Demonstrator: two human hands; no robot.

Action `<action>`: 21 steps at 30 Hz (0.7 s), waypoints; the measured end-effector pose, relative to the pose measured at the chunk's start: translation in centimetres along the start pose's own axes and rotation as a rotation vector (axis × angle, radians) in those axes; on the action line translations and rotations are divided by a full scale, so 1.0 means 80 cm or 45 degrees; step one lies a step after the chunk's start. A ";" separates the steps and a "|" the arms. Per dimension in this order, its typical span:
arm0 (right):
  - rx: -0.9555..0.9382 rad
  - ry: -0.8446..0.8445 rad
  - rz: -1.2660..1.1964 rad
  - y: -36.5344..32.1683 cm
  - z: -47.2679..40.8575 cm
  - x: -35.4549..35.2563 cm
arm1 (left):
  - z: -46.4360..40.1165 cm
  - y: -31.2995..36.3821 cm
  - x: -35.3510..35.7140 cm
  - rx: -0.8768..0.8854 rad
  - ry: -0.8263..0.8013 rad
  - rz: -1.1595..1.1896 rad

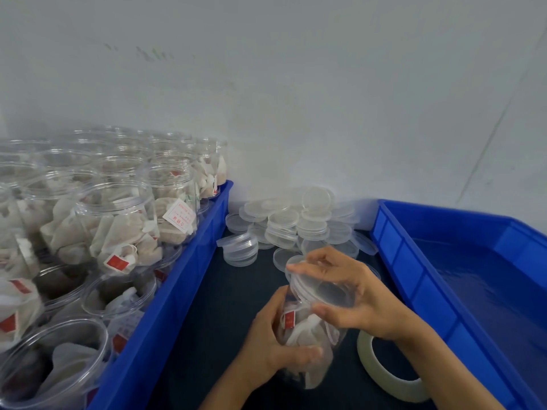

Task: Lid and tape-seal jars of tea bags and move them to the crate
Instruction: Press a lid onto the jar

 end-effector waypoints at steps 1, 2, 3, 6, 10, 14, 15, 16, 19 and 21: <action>-0.014 -0.029 -0.032 -0.001 0.000 0.001 | 0.000 0.000 0.002 -0.017 -0.038 0.052; -0.024 -0.057 -0.072 -0.002 0.000 0.002 | -0.001 -0.001 0.004 -0.045 -0.084 0.105; -0.032 -0.085 -0.132 -0.004 0.001 0.003 | 0.000 -0.002 0.007 -0.068 -0.149 0.162; -0.035 -0.165 -0.278 -0.011 0.001 0.006 | 0.006 0.000 0.025 -0.131 -0.382 0.344; -0.021 -0.156 -0.241 -0.014 -0.002 0.002 | 0.009 -0.009 0.025 -0.066 -0.378 0.434; -0.011 0.148 -0.122 -0.013 -0.001 -0.016 | 0.004 -0.027 0.009 -0.091 -0.042 0.752; 0.003 0.229 -0.071 -0.012 -0.001 -0.019 | 0.003 -0.027 0.007 -0.094 -0.002 0.787; 0.029 0.289 -0.045 -0.009 -0.001 -0.020 | 0.000 -0.029 0.012 -0.127 0.003 0.806; 0.078 0.342 -0.042 -0.001 -0.001 -0.017 | 0.000 -0.048 0.015 -0.314 -0.016 0.772; 0.076 0.262 -0.017 0.003 0.000 -0.016 | 0.002 -0.056 0.015 -0.397 -0.030 0.886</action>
Point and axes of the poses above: each hand's wrist, its own z-axis away from the middle knuckle, its own x-axis out of the palm, y = z × x, the point moved 7 cm from there along -z, towards the middle knuckle, and after that the axes turned 9 degrees about -y, right-handed, at the moved point
